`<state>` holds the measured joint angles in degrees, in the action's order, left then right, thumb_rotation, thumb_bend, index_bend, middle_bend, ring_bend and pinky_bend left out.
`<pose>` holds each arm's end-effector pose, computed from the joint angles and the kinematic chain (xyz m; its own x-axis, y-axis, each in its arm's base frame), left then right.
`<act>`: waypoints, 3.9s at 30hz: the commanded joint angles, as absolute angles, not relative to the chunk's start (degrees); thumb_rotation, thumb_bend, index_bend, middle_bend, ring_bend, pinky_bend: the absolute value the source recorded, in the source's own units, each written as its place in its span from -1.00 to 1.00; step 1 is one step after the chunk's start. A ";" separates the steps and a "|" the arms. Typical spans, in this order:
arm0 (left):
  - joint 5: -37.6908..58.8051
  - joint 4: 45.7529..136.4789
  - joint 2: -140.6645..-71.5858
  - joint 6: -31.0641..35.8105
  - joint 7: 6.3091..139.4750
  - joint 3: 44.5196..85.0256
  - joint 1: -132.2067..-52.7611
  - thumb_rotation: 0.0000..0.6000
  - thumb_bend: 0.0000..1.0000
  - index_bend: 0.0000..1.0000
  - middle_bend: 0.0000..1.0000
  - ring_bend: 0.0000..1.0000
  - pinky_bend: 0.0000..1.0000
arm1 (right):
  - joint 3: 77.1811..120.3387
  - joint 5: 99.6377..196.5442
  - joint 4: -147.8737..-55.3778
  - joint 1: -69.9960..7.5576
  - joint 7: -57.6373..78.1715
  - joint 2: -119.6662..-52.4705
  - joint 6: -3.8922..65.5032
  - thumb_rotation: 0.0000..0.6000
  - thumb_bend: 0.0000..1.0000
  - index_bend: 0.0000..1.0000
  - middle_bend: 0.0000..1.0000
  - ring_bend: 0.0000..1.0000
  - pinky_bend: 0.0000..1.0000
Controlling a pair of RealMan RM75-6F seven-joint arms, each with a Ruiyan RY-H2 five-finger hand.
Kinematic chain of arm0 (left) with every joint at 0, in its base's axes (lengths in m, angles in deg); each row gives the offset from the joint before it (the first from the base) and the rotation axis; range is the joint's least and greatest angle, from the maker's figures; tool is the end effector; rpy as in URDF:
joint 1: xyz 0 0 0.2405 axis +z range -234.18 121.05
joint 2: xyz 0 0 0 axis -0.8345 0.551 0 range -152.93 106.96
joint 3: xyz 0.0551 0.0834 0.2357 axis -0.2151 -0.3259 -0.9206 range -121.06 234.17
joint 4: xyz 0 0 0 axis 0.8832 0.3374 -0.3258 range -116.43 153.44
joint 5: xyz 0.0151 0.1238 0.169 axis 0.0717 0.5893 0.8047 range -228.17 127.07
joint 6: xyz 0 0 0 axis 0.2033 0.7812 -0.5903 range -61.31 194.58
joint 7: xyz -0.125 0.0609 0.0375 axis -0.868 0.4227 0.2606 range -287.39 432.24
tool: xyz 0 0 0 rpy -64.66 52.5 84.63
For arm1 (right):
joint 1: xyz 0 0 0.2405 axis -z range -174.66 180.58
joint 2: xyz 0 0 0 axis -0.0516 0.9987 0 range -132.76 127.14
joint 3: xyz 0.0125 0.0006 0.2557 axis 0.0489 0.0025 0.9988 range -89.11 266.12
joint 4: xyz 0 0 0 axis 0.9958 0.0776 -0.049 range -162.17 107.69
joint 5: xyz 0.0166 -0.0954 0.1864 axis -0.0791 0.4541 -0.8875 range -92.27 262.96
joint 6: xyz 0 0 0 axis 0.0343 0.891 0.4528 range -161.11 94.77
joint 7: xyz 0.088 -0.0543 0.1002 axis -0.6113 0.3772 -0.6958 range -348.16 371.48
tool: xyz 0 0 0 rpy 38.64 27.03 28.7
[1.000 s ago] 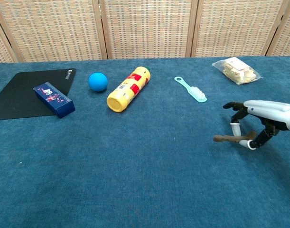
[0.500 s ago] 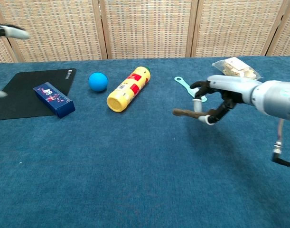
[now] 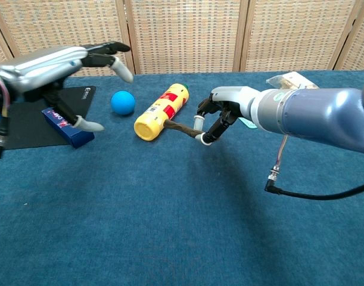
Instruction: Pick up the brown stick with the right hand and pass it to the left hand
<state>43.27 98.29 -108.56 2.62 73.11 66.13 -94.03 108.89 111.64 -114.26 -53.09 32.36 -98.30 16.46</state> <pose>-0.1444 0.3277 0.0190 0.3885 0.0605 0.9195 0.7390 -0.6165 -0.2717 -0.0678 -0.3681 -0.0560 0.0020 -0.5231 0.8523 -0.9978 -0.0569 -0.0326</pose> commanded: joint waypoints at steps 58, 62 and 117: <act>33.38 82.93 -130.62 4.32 81.49 68.77 -104.52 1.00 -0.22 -0.05 -1.00 -1.00 -1.00 | 107.38 112.35 -116.15 -51.94 24.95 -95.38 15.85 1.00 0.29 0.55 -0.81 -1.00 -1.00; 33.12 82.45 -131.15 4.29 81.25 68.64 -104.65 1.00 -0.21 -0.02 -1.00 -1.00 -1.00 | 107.18 112.68 -116.20 -51.73 24.63 -95.13 15.91 1.00 0.29 0.56 -0.81 -1.00 -1.00; 28.60 86.75 -126.11 2.74 72.11 71.40 -102.64 1.00 0.14 0.49 -1.00 -1.00 -1.00 | 106.07 116.40 -112.92 -47.16 19.70 -89.52 15.94 1.00 0.29 0.57 -0.79 -1.00 -1.00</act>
